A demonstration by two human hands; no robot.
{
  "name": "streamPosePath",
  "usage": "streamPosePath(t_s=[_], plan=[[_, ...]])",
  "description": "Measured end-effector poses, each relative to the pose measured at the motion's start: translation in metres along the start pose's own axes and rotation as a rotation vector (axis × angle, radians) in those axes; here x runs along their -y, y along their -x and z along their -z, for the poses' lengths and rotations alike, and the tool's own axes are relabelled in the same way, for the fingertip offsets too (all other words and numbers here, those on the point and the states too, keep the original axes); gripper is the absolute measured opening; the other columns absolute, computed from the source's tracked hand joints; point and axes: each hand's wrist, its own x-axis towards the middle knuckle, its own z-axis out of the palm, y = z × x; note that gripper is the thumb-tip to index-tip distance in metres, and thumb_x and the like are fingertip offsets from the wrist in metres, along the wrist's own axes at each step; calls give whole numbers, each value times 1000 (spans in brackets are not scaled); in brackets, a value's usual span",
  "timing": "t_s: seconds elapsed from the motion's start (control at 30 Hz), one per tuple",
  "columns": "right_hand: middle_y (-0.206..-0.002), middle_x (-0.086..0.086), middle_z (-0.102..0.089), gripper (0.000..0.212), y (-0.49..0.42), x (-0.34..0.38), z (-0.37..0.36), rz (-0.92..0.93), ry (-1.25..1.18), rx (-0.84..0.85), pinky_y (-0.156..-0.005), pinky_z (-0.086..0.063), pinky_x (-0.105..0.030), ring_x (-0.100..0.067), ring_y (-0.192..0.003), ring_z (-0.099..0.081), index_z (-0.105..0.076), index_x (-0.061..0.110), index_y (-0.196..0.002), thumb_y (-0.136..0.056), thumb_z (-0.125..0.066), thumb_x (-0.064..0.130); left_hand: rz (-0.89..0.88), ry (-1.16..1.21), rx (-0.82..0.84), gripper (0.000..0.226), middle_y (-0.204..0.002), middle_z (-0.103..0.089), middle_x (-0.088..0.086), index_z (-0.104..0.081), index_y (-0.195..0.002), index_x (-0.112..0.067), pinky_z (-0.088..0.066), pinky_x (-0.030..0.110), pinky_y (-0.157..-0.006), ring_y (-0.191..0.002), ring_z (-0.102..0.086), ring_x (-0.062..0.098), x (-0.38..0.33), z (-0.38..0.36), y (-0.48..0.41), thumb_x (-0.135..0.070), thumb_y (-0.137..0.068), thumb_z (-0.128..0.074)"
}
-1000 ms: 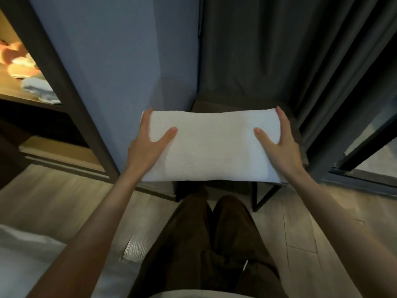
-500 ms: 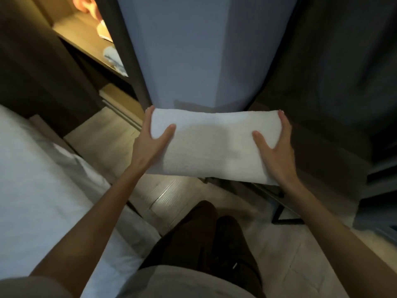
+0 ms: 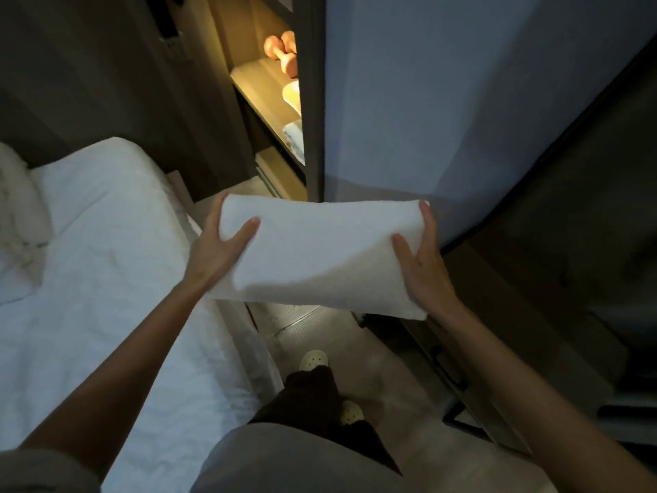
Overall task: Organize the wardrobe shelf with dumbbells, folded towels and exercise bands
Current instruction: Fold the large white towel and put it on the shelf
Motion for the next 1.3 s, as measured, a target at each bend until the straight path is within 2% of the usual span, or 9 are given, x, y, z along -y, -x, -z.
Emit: streamPosePath(t_s=[0.17,0.3,0.43,0.53,0.63,0.83,0.93,1.07,1.3], plan=[[-128,14,-26,62,-40,25,-40,67,11,109,-87,-33,-34,-7,-108,-38,-2,51,-141,-96,-44,49,63,48,-121,66,-143,-37,-11,-12,-128,-71,-35,34,-92,-113,-38,7,26,36,-8,-80,-73,-48],[-127,19,-22,61,-74,43,-76,91,20,176,-90,-33,-32,-1,-108,-36,-1,54,-138,-95,-44,50,113,134,-238,80,-120,-40,-30,-21,-137,-57,-34,18,-83,-112,-42,-1,45,61,-29,-82,-68,-54],[-132,15,-23,62,-124,61,-125,104,3,231,-94,-35,-33,-2,-111,-36,2,59,-134,-96,-46,46,162,134,-252,88,-132,-40,-21,-20,-140,-53,-36,29,-93,-116,-40,2,72,94,-79,-84,-65,-54],[-147,7,-20,69,-173,73,-160,97,25,270,-106,-31,-39,-8,-124,-29,5,50,-142,-97,-46,43,175,118,-246,88,-141,-42,-12,-19,-140,-54,-38,34,-96,-124,-44,13,87,121,-135,-82,-65,-54],[-148,6,-20,73,-226,89,-191,86,31,305,-109,-29,-42,-10,-127,-29,6,42,-145,-97,-48,42,199,33,-178,85,-153,-27,-5,-8,-139,-60,-35,49,-105,-134,-36,26,94,146,-194,-83,-67,-46],[-139,10,-29,70,-321,120,-234,41,11,298,-100,-36,-35,-13,-123,-37,2,49,-143,-95,-50,46,214,139,-257,88,-134,-46,-12,-21,-143,-50,-39,30,-88,-111,-45,7,97,173,-284,-77,-67,-57],[-139,7,-31,71,-359,130,-253,7,2,264,-99,-42,-40,-17,-123,-41,0,50,-143,-94,-52,47,232,123,-251,83,-137,-48,-4,-20,-141,-53,-42,34,-88,-115,-50,17,102,181,-326,-74,-70,-58],[-141,2,-32,71,-406,136,-270,-14,-13,243,-100,-43,-47,-21,-123,-43,-3,46,-144,-93,-53,47,243,69,-173,73,-149,-33,-3,-10,-134,-64,-38,52,-103,-129,-41,29,108,185,-382,-74,-75,-52],[-127,1,-41,66,-474,122,-290,-122,-69,128,-92,-47,-49,-22,-112,-50,-5,53,-139,-93,-51,50,150,25,-35,71,-143,-38,-6,-10,-133,-66,-40,50,-99,-124,-44,26,107,183,-492,-75,-76,-52]])
